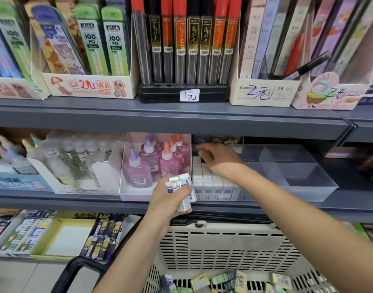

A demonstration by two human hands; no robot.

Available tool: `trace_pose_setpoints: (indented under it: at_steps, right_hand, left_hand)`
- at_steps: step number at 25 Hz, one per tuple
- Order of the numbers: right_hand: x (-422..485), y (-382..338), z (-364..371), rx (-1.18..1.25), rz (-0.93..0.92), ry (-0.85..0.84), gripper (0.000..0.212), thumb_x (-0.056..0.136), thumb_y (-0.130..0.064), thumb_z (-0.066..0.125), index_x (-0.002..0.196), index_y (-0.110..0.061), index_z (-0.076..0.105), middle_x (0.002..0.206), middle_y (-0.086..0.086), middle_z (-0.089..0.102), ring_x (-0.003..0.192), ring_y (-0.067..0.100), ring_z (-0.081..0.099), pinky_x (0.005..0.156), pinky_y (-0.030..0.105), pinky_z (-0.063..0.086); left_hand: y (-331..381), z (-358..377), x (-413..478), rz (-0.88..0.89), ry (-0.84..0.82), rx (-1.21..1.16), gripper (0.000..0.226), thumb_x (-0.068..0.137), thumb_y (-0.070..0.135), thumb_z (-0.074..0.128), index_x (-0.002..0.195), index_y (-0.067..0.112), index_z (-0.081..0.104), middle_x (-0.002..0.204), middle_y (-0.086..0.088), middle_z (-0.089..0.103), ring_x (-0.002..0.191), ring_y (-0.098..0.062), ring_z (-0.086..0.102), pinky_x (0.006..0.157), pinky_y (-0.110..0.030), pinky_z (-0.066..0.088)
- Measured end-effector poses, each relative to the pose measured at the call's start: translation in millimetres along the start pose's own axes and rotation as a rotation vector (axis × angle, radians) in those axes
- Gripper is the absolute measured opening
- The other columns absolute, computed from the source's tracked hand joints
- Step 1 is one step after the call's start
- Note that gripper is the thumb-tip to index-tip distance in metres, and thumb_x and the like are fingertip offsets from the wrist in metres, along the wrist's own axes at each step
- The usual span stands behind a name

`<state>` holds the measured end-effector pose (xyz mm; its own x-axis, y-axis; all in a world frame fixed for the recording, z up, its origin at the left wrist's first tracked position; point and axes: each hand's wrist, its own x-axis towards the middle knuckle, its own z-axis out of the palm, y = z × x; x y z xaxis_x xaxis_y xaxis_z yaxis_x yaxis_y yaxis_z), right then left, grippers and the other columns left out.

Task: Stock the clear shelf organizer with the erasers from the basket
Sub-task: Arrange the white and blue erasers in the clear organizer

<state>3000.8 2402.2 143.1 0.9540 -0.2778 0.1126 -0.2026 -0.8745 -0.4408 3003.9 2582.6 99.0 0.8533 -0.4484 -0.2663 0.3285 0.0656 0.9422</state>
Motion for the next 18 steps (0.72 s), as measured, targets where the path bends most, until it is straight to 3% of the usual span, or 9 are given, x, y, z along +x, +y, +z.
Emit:
trace_pose_setpoints:
  at_steps: [2,4,8,11,14,18]
  right_hand:
    - [-25,-15,-2,0.153,-0.06,0.033,0.02,0.092,-0.042,0.048,0.088,-0.036,0.066,0.081,-0.015,0.067,0.071,0.002,0.059,0.066,0.021,0.043]
    - [-42,-26,-3,0.239,-0.108,-0.112,0.02,0.087,-0.044,0.055,0.086,-0.031,0.07,0.069,-0.02,0.062,0.064,-0.008,0.056,0.062,0.013,0.044]
    - [-44,-22,-9,0.475,0.076,-0.211,0.012,0.09,-0.028,0.059,0.092,-0.021,0.068,0.069,-0.013,0.067,0.061,0.0,0.062,0.068,0.026,0.053]
    - [-43,-13,-15,0.62,0.181,-0.217,0.013,0.091,-0.023,0.058,0.097,-0.014,0.065,0.06,-0.01,0.068,0.051,-0.002,0.06,0.049,0.015,0.048]
    - [-42,-11,-16,0.68,0.176,-0.204,0.008,0.089,-0.021,0.06,0.092,-0.016,0.066,0.071,-0.003,0.07,0.058,0.003,0.065,0.047,0.015,0.047]
    - [-34,-3,-23,0.687,0.216,-0.098,0.004,0.086,-0.02,0.064,0.087,-0.023,0.066,0.063,-0.009,0.069,0.05,-0.003,0.061,0.042,0.012,0.043]
  left_hand:
    - [0,1,0,0.019,-0.007,0.018,0.027,0.078,0.009,0.071,0.097,0.02,0.055,0.08,0.0,0.066,0.064,-0.007,0.067,0.054,-0.028,0.054]
    - [-1,4,-2,0.052,-0.014,0.062,0.027,0.077,0.008,0.072,0.093,0.023,0.055,0.076,0.001,0.065,0.06,-0.006,0.065,0.052,-0.027,0.053]
    - [-1,3,-4,0.074,-0.033,0.073,0.03,0.078,0.006,0.071,0.094,0.026,0.054,0.08,0.0,0.065,0.067,-0.011,0.064,0.053,-0.029,0.054]
    - [-3,-1,-2,0.06,-0.05,0.065,0.032,0.079,0.006,0.07,0.097,0.027,0.054,0.089,-0.004,0.066,0.079,-0.019,0.064,0.053,-0.029,0.054]
    - [-6,0,0,0.076,-0.047,0.111,0.033,0.078,0.006,0.071,0.094,0.03,0.053,0.088,-0.003,0.066,0.079,-0.019,0.065,0.056,-0.031,0.055]
    - [-9,-1,2,0.089,-0.039,0.093,0.035,0.075,0.008,0.073,0.093,0.031,0.055,0.081,0.0,0.066,0.069,-0.011,0.064,0.055,-0.03,0.054]
